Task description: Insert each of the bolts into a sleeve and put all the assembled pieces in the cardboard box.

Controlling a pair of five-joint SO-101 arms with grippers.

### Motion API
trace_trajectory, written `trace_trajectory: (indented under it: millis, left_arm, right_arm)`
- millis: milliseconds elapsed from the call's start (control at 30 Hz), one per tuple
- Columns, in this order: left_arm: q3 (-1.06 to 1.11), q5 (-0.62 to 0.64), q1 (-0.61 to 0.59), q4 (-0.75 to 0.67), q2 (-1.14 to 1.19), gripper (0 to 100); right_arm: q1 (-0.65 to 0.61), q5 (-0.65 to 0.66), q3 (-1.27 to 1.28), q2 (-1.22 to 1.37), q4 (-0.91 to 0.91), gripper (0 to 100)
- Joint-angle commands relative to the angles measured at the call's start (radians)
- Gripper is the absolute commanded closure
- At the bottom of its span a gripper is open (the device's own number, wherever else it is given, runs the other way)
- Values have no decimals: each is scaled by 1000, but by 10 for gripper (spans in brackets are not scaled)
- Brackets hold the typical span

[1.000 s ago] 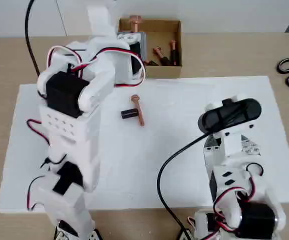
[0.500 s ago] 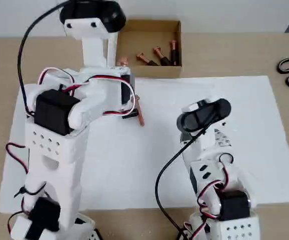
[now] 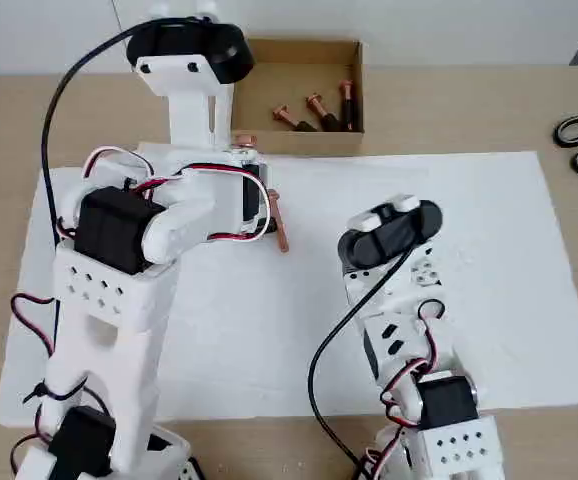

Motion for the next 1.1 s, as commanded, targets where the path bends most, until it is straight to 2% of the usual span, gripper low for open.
trace_trajectory:
  millis: [0,233,400,500,567,633,733,900,1067]
  left_arm:
    - [10,9,-2,-74,-43,994]
    - [82,6,2,-261,-58,994]
    - [41,3,0,-167,-249,994]
    - [93,-15,-2,-101,-367,994]
    - [171,-15,-3,-115,-437,994]
    - [275,-14,-43,-192,-496,994]
    - [493,-14,-78,-394,-572,994]
    - [860,-11,-69,-694,-674,994]
    - [1118,-11,-54,-961,-753,994]
  right_arm:
    - [-36,-11,11,-12,-74,994]
    - [-125,-49,107,-12,-283,994]
    - [-136,-232,183,-12,-394,994]
    - [-140,-230,198,-12,-418,994]
    - [-157,-232,198,-12,-415,995]
    - [-191,-232,198,-12,-412,995]
    - [-232,-232,201,-12,-406,995]
    - [-277,-233,255,-12,-415,995]
    - [-286,-235,282,-12,-415,995]
